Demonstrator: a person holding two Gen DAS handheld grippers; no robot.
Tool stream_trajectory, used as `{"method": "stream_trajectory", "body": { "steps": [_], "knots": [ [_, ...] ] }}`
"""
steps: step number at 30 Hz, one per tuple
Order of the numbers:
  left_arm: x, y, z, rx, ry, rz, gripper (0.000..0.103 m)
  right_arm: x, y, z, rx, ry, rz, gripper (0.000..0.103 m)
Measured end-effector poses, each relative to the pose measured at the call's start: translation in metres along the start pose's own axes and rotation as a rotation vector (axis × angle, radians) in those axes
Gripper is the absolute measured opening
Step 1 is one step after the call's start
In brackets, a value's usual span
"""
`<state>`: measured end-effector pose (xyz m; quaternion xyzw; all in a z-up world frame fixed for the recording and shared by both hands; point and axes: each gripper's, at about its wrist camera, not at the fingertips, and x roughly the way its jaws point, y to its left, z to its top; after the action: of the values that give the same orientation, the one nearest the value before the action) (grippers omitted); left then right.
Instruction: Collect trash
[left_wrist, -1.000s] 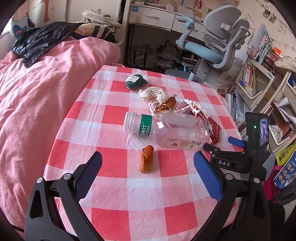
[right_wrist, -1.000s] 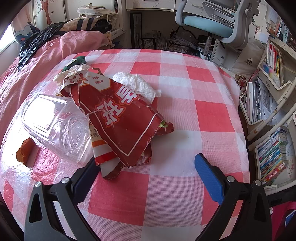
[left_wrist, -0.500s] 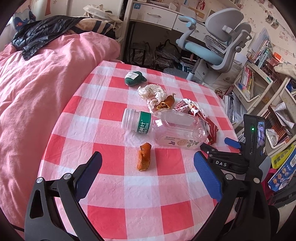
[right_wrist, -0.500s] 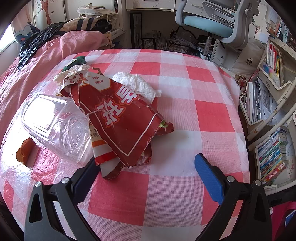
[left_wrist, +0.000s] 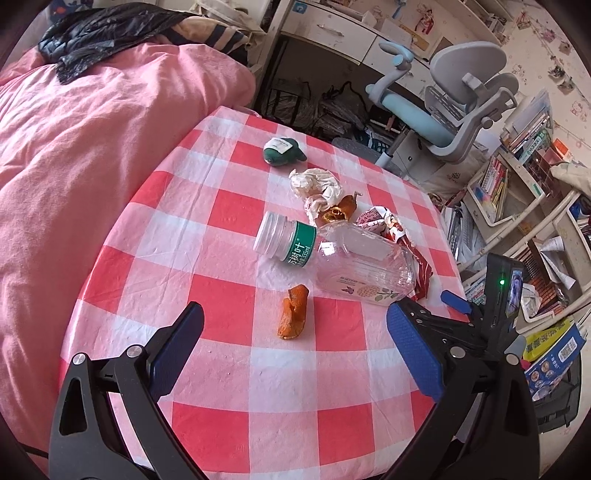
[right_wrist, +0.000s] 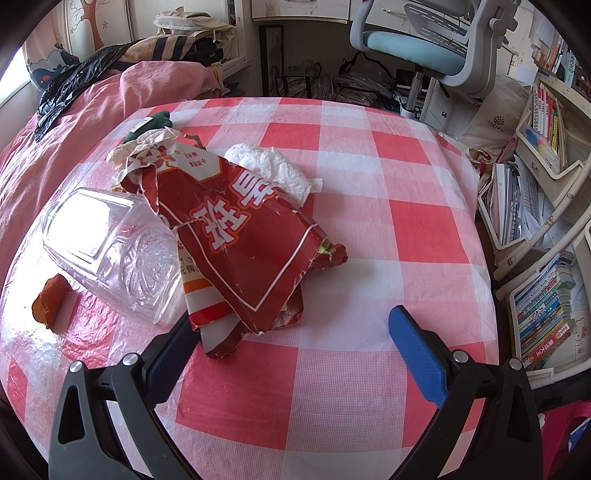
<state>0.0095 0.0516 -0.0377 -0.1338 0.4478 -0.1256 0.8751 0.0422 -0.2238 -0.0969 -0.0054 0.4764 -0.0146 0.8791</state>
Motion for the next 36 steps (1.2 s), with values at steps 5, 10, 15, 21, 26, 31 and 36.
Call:
{"method": "stream_trajectory", "body": {
  "steps": [5,10,15,21,26,31,36],
  "knots": [
    [0.001,-0.002,0.0,0.011,0.007,-0.001,0.096,0.0,0.0,0.0,0.0,0.0,0.0,0.096],
    [0.002,-0.001,0.0,0.008,0.011,-0.004,0.095,0.0,-0.001,0.0,0.0,0.0,0.0,0.096],
    [0.002,-0.001,0.0,0.004,0.013,-0.008,0.096,0.0,0.0,0.0,0.0,0.0,0.0,0.096],
    [0.003,0.007,0.002,-0.03,0.029,-0.033,0.095,0.0,-0.001,0.0,0.0,0.0,0.0,0.096],
    [0.004,0.022,0.006,-0.103,0.03,-0.037,0.095,0.0,-0.001,0.0,0.0,0.0,0.0,0.096],
    [0.005,0.024,0.006,-0.111,0.038,-0.048,0.095,0.0,0.0,0.0,0.0,0.0,0.0,0.096],
    [0.008,0.027,0.006,-0.122,0.052,-0.065,0.095,0.0,0.0,0.0,0.0,0.0,0.0,0.096]
  ]
}}
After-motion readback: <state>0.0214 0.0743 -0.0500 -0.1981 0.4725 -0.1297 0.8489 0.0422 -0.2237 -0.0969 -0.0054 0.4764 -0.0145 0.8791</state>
